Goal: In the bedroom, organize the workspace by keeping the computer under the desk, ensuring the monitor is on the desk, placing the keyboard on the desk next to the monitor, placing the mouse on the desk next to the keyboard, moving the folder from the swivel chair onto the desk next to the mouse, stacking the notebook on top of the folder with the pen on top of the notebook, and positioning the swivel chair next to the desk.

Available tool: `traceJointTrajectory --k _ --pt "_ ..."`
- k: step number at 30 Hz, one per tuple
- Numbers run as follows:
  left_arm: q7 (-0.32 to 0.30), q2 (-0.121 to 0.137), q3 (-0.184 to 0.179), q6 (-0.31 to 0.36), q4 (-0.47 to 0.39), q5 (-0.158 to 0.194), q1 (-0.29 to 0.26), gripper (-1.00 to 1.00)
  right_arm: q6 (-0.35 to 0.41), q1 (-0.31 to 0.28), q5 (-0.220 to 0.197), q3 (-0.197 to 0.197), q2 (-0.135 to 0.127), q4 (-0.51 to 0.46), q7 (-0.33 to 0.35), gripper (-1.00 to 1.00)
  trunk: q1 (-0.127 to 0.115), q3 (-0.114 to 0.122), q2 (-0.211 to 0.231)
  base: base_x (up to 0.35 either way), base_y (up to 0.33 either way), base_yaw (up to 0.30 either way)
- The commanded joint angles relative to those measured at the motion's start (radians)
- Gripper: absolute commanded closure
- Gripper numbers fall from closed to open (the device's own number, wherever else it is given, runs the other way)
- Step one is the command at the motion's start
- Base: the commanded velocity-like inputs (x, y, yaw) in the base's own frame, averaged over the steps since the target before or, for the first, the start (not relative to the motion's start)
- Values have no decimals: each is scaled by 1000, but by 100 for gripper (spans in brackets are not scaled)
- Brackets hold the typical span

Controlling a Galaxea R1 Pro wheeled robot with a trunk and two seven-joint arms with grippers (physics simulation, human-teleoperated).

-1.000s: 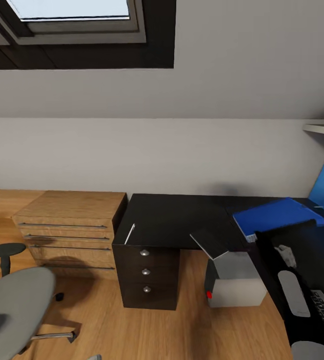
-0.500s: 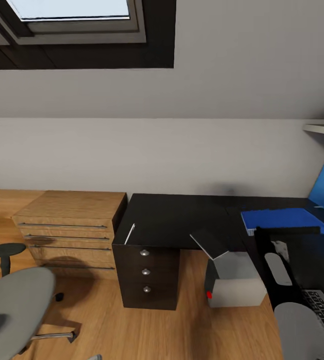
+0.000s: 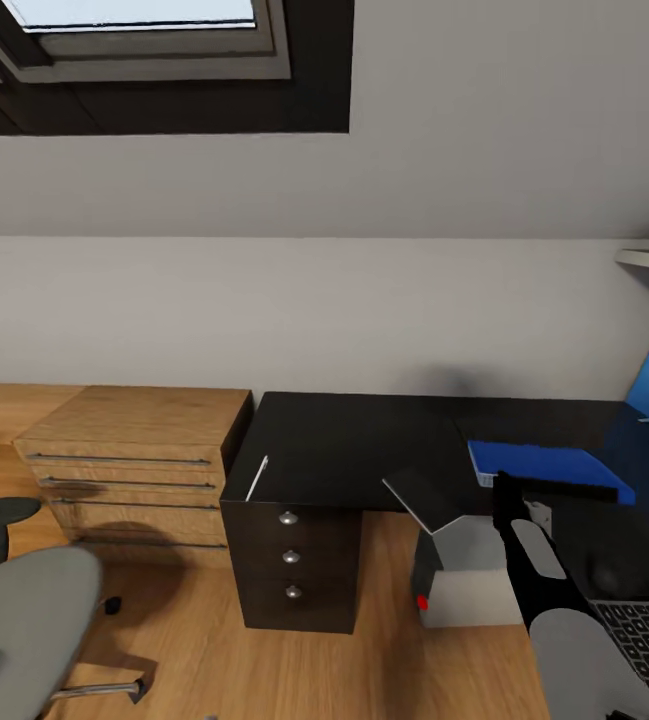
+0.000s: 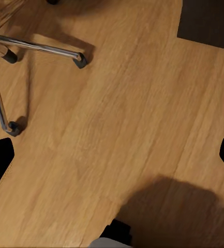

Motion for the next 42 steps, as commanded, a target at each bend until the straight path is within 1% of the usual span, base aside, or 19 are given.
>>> traceJointTrajectory --k 1,5,7,11,18,24,35,42 --pt "8 2 -14 -6 3 7 -1 -100 -3 -1 -20 1 0 -1 -2 100 1 -1 -1 314 0 0" --pt "8 2 -23 -12 10 6 -1 -100 -2 -1 -27 -1 -2 -6 0 100 1 -1 -1 311 -54 0" --pt "8 2 -24 -13 12 5 -1 -100 -2 -1 -37 -2 -2 -9 0 100 1 -1 -1 265 -191 0" --pt "8 2 -25 -14 13 5 -1 -100 -4 -1 -52 -1 -6 -10 0 100 1 -1 -1 110 -88 0" --pt "8 2 -25 -14 13 5 -1 -100 -5 -1 -54 -1 -7 -10 -1 100 1 -5 -1 14 -11 -70" --pt "8 2 -25 -15 13 4 -1 -100 -5 0 -54 -13 -6 -7 -1 100 1 -13 -1 0 0 -155" --pt "8 2 -25 -15 13 5 -1 -100 -6 -1 -54 -12 -5 -4 0 100 1 -26 -1 0 0 -152" --pt "9 2 -25 -15 12 5 -1 -100 -6 -1 -53 -11 -2 -5 0 100 1 -32 -1 0 0 -54"
